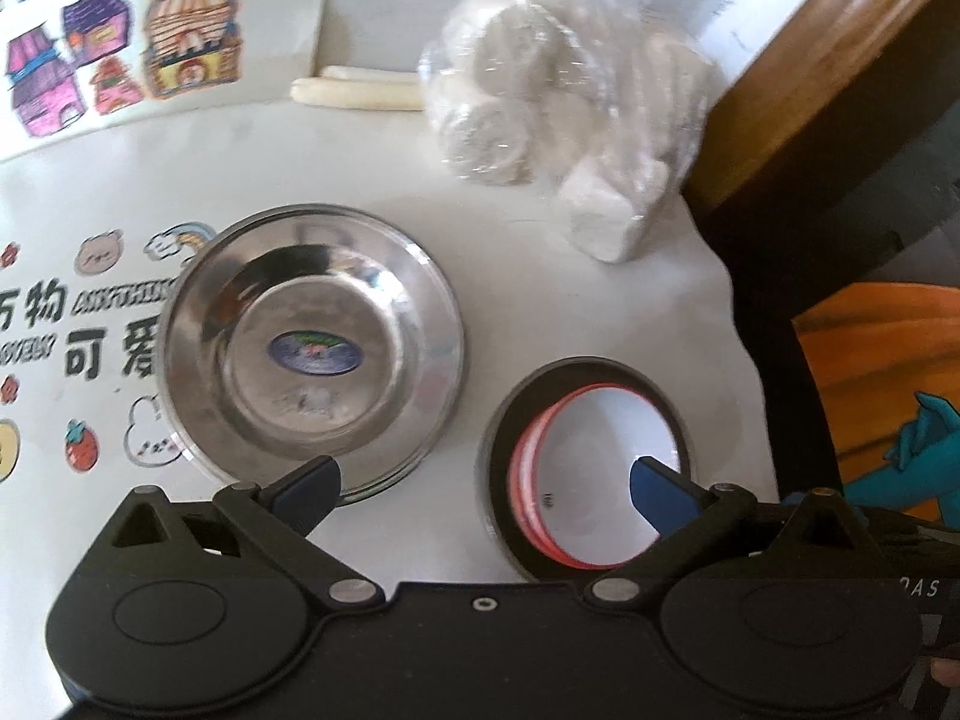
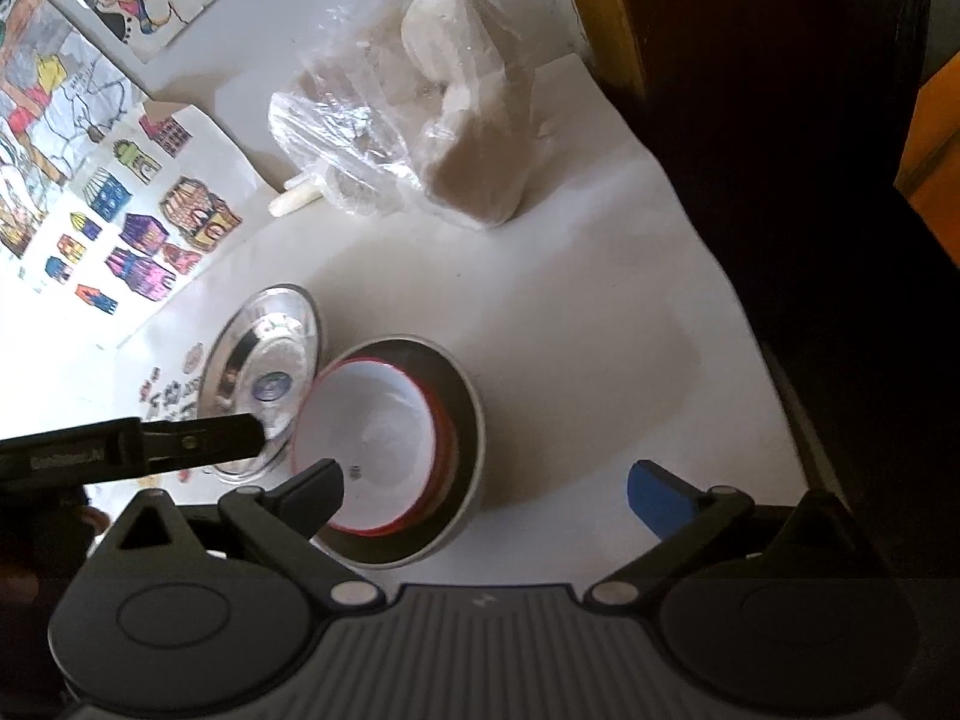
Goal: Organize plates and bowls
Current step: 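Open both grippers and release the white bowl inside the steel bowl, then close both grippers on the steel bowl rim holding the white bowls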
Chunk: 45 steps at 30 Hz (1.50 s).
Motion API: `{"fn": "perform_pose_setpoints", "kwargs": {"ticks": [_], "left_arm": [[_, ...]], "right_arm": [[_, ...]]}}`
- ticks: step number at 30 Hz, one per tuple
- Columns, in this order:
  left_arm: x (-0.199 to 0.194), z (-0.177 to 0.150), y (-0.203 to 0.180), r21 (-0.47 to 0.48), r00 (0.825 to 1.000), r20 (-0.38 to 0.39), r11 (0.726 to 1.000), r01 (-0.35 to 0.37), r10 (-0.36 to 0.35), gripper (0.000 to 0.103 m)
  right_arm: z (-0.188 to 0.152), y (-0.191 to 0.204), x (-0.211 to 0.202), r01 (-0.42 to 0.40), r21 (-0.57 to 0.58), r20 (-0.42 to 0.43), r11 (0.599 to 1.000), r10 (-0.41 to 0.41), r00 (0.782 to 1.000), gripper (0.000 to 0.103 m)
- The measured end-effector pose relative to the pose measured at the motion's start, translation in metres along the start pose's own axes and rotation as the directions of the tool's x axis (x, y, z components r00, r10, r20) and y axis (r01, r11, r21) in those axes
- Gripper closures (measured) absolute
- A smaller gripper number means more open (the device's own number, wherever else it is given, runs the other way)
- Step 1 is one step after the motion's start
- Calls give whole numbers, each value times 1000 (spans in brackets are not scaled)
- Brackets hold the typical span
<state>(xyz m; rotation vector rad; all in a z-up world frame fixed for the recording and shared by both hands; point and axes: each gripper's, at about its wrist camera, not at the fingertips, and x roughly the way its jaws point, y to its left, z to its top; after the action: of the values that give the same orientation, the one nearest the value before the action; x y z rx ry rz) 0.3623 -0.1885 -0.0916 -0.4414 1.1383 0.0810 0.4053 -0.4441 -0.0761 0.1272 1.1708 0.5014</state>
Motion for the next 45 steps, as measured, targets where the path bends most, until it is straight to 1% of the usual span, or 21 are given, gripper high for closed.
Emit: {"fn": "perform_pose_setpoints", "kwargs": {"ticks": [5,7,11,16,23,34,38,42,45], "left_arm": [[1,-5,11,-28,997,-2,997,-74,74,1],[3,-8,16,-38,995,-14,994,-103,102,1],[7,-13,23,-56,992,-45,991,-120,117,1],[12,-16,20,-41,991,-57,991,-128,125,1],[22,-17,15,-35,989,-76,990,-133,130,1],[32,-15,17,-49,983,-93,985,-166,161,1],[38,-15,15,-33,978,-104,983,-183,178,1],[45,-17,11,-13,971,-125,979,-206,203,1],[46,-16,11,-16,969,-134,977,-212,208,1]], "right_arm": [[-2,-2,2,72,-45,8,996,-71,997,0],[-3,-2,3,103,-64,13,993,-103,995,0],[-6,-4,7,145,-71,12,987,-144,989,0],[-9,-7,12,175,-86,-12,981,-177,984,0],[-13,-7,16,181,-104,-32,978,-185,982,0],[0,3,26,171,-178,-22,969,-178,984,0],[3,7,31,209,-224,-4,952,-216,976,0],[6,13,35,221,-286,21,932,-225,974,0],[8,18,39,218,-340,24,915,-224,974,0]]}}
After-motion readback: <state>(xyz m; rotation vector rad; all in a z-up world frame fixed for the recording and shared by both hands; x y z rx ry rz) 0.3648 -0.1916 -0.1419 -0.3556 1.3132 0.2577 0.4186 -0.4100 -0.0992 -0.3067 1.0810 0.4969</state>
